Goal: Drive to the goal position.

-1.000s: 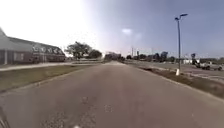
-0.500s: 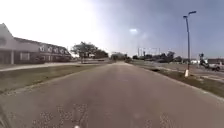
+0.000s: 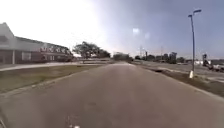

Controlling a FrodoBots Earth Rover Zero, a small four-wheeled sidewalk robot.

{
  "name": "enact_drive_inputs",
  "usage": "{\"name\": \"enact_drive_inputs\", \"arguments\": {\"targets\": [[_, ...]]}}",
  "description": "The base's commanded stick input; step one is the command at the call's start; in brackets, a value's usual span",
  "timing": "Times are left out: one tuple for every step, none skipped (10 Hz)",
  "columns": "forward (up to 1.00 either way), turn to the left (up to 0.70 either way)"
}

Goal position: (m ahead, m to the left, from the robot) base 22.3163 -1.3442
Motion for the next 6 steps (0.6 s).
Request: {"name": "enact_drive_inputs", "arguments": {"targets": [[1.00, -0.01], [1.00, -0.18], [1.00, -0.34], [1.00, -0.24], [1.00, -0.08], [1.00, -0.01]]}}
